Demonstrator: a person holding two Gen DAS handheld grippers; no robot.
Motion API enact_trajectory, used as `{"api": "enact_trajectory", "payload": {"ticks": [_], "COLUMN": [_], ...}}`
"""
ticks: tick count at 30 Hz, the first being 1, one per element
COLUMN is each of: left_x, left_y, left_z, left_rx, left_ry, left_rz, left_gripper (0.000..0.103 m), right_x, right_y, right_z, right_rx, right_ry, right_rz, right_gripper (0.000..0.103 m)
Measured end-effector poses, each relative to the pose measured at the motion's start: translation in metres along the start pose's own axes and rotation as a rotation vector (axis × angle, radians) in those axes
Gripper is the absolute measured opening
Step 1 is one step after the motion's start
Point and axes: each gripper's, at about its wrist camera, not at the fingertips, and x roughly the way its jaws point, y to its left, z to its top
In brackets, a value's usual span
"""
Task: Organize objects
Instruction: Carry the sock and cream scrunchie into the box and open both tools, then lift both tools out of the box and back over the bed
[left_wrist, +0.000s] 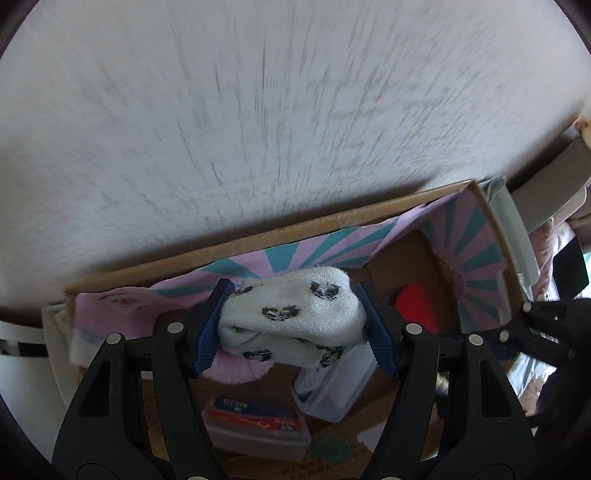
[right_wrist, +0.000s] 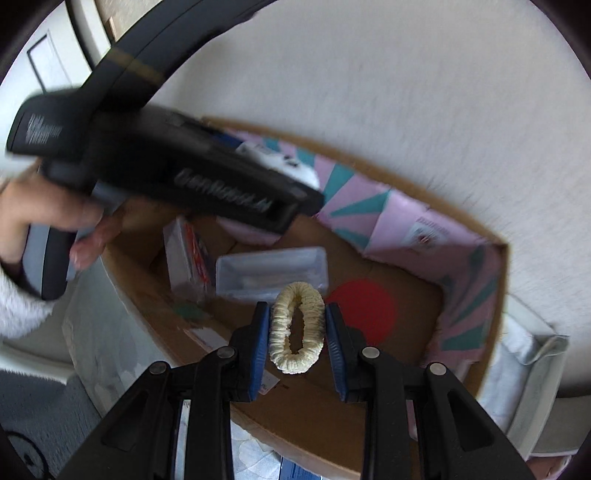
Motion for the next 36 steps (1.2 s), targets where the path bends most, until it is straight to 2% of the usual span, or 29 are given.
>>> {"api": "enact_trajectory", "payload": {"ticks": [9, 11, 12, 13, 14, 15, 19, 25, 30, 36], "left_x": [0.025, 0.026, 0.026, 0.026, 0.026, 0.025, 0.021, 0.009, -0.01, -0.058], "left_y": [0.0, -0.001, -0.001, 0.0, 0.0, 0.002, 0.01, 0.007, 0.004, 0.002], "left_z": [0.002, 0.002, 0.002, 0.003, 0.004, 0.004, 0.004, 0.005, 0.003, 0.0], "left_rx": [-0.009, -0.009, -0.012, -0.02, -0.026, -0.038, -0.081, -0.082, -0.082, -0.088], "left_ry": [0.06, 0.075, 0.082, 0.092, 0.097, 0.098, 0.112, 0.102, 0.082, -0.007], "left_rz": [-0.025, -0.016, -0.013, -0.006, 0.0, 0.003, -0.013, -0.008, -0.009, -0.007], "left_gripper": [0.065, 0.07, 0.074, 0.094, 0.103, 0.103, 0.103, 0.103, 0.103, 0.103], "right_x": [0.012, 0.01, 0.01, 0.01, 0.009, 0.008, 0.003, 0.002, -0.009, -0.044], "right_y": [0.002, 0.004, 0.004, 0.003, 0.001, 0.0, -0.002, -0.002, -0.004, -0.002], "right_z": [-0.002, 0.0, 0.0, 0.002, 0.003, 0.003, 0.003, 0.0, 0.004, 0.018], "right_rx": [-0.019, -0.028, -0.025, -0.017, -0.004, 0.003, 0.021, 0.038, 0.08, 0.15], "right_ry": [0.021, 0.016, 0.019, 0.029, 0.036, 0.029, -0.008, -0.017, -0.017, -0.084], "right_rz": [0.031, 0.028, 0.036, 0.053, 0.067, 0.07, 0.073, 0.072, 0.008, -0.043], "right_gripper": [0.028, 0.028, 0.032, 0.04, 0.063, 0.081, 0.102, 0.103, 0.103, 0.103]}}
